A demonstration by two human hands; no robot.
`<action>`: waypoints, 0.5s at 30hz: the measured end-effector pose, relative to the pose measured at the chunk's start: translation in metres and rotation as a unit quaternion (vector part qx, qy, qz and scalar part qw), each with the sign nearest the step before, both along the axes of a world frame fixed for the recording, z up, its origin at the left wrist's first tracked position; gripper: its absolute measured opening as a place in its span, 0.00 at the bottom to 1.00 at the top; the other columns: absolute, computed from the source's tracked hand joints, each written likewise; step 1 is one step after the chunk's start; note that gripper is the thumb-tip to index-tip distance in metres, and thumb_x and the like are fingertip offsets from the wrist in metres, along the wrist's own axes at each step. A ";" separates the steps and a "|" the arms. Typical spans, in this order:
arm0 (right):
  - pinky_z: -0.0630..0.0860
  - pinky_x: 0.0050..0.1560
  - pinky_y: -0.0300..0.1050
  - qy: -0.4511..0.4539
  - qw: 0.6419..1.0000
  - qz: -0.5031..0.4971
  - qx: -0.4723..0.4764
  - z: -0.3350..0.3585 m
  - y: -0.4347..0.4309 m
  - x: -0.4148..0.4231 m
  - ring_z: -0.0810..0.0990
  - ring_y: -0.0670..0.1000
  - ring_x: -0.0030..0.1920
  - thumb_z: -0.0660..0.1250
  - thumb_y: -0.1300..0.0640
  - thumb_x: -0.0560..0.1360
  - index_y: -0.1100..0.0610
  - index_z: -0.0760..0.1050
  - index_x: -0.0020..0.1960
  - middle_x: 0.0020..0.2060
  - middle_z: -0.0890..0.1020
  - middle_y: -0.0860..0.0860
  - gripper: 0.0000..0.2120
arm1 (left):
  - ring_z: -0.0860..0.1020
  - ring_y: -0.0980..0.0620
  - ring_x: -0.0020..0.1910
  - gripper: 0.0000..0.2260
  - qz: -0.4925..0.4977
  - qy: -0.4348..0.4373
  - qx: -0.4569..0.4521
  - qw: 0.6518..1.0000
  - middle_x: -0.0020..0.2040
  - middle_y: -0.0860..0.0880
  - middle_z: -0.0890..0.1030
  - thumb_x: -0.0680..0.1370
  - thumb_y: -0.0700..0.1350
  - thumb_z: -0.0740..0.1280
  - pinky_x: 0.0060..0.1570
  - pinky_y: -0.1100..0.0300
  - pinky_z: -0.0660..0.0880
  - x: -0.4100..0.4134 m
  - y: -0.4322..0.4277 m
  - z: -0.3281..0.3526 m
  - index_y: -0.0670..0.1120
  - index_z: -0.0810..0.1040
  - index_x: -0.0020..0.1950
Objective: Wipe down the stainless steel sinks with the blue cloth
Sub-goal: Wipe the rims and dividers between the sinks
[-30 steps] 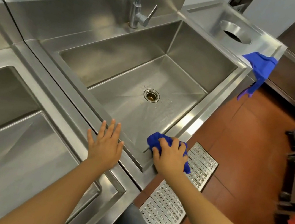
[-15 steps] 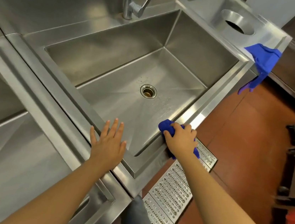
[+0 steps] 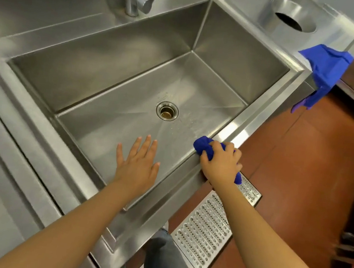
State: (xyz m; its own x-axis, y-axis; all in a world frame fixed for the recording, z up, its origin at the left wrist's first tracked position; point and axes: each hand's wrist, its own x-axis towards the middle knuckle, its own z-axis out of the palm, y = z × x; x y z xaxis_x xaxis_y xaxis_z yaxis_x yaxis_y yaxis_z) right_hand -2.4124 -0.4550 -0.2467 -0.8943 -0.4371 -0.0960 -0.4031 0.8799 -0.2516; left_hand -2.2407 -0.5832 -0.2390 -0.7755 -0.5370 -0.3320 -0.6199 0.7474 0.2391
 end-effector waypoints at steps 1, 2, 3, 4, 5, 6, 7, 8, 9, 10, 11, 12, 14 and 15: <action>0.64 0.59 0.59 -0.009 1.000 -0.011 0.004 0.003 -0.002 -0.011 0.62 0.60 0.64 0.62 0.48 0.76 0.50 0.73 0.61 0.64 0.68 0.54 0.15 | 0.38 0.50 0.77 0.26 0.008 0.000 0.003 1.000 0.79 0.51 0.39 0.83 0.55 0.44 0.71 0.40 0.35 -0.004 0.000 -0.001 0.50 0.39 0.79; 0.64 0.60 0.60 -0.014 1.000 -0.011 0.006 0.003 -0.003 -0.014 0.62 0.60 0.64 0.62 0.48 0.75 0.50 0.73 0.61 0.64 0.68 0.53 0.15 | 0.39 0.50 0.78 0.26 0.017 -0.003 0.008 1.000 0.79 0.51 0.40 0.83 0.55 0.44 0.71 0.40 0.35 -0.007 0.000 -0.003 0.50 0.40 0.79; 0.64 0.60 0.61 -0.011 1.000 -0.002 0.006 0.002 -0.003 -0.005 0.62 0.60 0.65 0.62 0.48 0.75 0.50 0.74 0.59 0.64 0.69 0.53 0.14 | 0.40 0.51 0.78 0.26 0.026 -0.009 0.011 1.000 0.79 0.51 0.41 0.83 0.55 0.44 0.71 0.40 0.35 -0.009 -0.001 -0.006 0.50 0.40 0.79; 0.64 0.59 0.62 0.005 1.000 0.022 0.001 0.000 -0.001 0.013 0.64 0.60 0.64 0.63 0.47 0.74 0.50 0.75 0.56 0.62 0.71 0.52 0.13 | 0.41 0.51 0.78 0.26 0.035 -0.016 0.012 0.999 0.79 0.51 0.41 0.83 0.55 0.44 0.71 0.40 0.35 -0.011 -0.002 -0.008 0.50 0.40 0.79; 0.66 0.57 0.64 0.032 0.998 0.056 -0.006 -0.001 0.004 0.035 0.67 0.60 0.63 0.63 0.47 0.71 0.50 0.76 0.52 0.60 0.74 0.52 0.13 | 0.42 0.51 0.78 0.26 0.045 -0.026 0.011 0.999 0.79 0.51 0.42 0.83 0.55 0.44 0.71 0.40 0.36 -0.014 -0.004 -0.011 0.49 0.41 0.79; 0.68 0.54 0.65 0.052 0.994 0.091 -0.011 -0.003 0.009 0.057 0.69 0.59 0.61 0.62 0.45 0.68 0.49 0.77 0.48 0.57 0.76 0.51 0.13 | 0.43 0.51 0.78 0.26 0.055 -0.035 0.010 0.998 0.80 0.51 0.43 0.83 0.54 0.44 0.72 0.40 0.36 -0.017 -0.007 -0.014 0.49 0.41 0.79; 0.70 0.51 0.65 0.055 0.991 0.122 -0.013 -0.004 0.013 0.075 0.70 0.59 0.59 0.60 0.44 0.66 0.48 0.77 0.46 0.54 0.78 0.51 0.13 | 0.44 0.51 0.78 0.26 0.064 -0.043 0.013 0.997 0.80 0.51 0.44 0.83 0.54 0.45 0.72 0.40 0.37 -0.020 -0.009 -0.016 0.49 0.42 0.79; 0.71 0.50 0.65 0.055 0.987 0.149 -0.015 -0.005 0.016 0.082 0.70 0.58 0.57 0.59 0.44 0.65 0.48 0.76 0.45 0.53 0.78 0.50 0.13 | 0.45 0.51 0.78 0.26 0.072 -0.046 0.017 0.996 0.80 0.51 0.44 0.84 0.54 0.45 0.72 0.40 0.37 -0.024 -0.010 -0.018 0.49 0.42 0.79; 0.71 0.49 0.65 0.058 0.984 0.169 -0.019 -0.006 0.016 0.081 0.70 0.57 0.56 0.59 0.44 0.65 0.47 0.75 0.44 0.52 0.78 0.49 0.12 | 0.45 0.50 0.78 0.26 0.075 -0.044 0.018 0.996 0.80 0.51 0.45 0.84 0.54 0.45 0.72 0.40 0.37 -0.028 -0.010 -0.019 0.49 0.42 0.79; 0.71 0.49 0.65 0.064 0.980 0.185 -0.027 -0.008 0.016 0.073 0.71 0.57 0.55 0.59 0.44 0.66 0.47 0.74 0.44 0.51 0.78 0.48 0.11 | 0.45 0.50 0.78 0.26 0.075 -0.040 0.017 0.996 0.80 0.51 0.45 0.84 0.53 0.45 0.72 0.40 0.38 -0.032 -0.010 -0.019 0.49 0.43 0.79; 0.71 0.49 0.65 0.066 0.979 0.192 -0.033 -0.009 0.017 0.061 0.72 0.56 0.54 0.59 0.44 0.66 0.46 0.74 0.43 0.50 0.77 0.48 0.11 | 0.45 0.50 0.78 0.26 0.073 -0.036 0.016 0.997 0.80 0.51 0.45 0.84 0.53 0.45 0.72 0.40 0.38 -0.036 -0.009 -0.018 0.49 0.42 0.79; 0.70 0.49 0.64 0.065 0.979 0.192 -0.036 -0.010 0.018 0.047 0.73 0.57 0.53 0.59 0.44 0.67 0.46 0.73 0.43 0.50 0.77 0.47 0.10 | 0.44 0.50 0.78 0.26 0.070 -0.032 0.016 0.997 0.80 0.51 0.45 0.84 0.53 0.45 0.72 0.41 0.38 -0.041 -0.009 -0.017 0.49 0.42 0.79; 0.67 0.51 0.62 0.076 0.981 0.176 -0.037 -0.013 0.018 0.013 0.73 0.58 0.54 0.61 0.45 0.67 0.47 0.74 0.44 0.50 0.76 0.48 0.09 | 0.42 0.50 0.78 0.26 0.065 -0.020 0.014 0.998 0.80 0.51 0.43 0.83 0.54 0.44 0.72 0.42 0.37 -0.048 -0.007 -0.017 0.50 0.40 0.79; 0.66 0.52 0.61 0.074 0.983 0.163 -0.034 -0.014 0.016 -0.006 0.72 0.58 0.54 0.62 0.46 0.68 0.48 0.74 0.45 0.50 0.76 0.49 0.09 | 0.42 0.50 0.78 0.26 0.061 -0.014 0.009 0.998 0.79 0.51 0.42 0.83 0.55 0.43 0.72 0.43 0.37 -0.050 -0.005 -0.017 0.50 0.39 0.79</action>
State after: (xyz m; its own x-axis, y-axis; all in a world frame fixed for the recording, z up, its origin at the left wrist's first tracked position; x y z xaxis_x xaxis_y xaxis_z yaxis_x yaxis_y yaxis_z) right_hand -2.4185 -0.4386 -0.2610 -0.7077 -0.7036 0.0637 -0.6974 0.6814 -0.2219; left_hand -2.2904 -0.5884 -0.2560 -0.6952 -0.6209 -0.3622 -0.7125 0.6616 0.2335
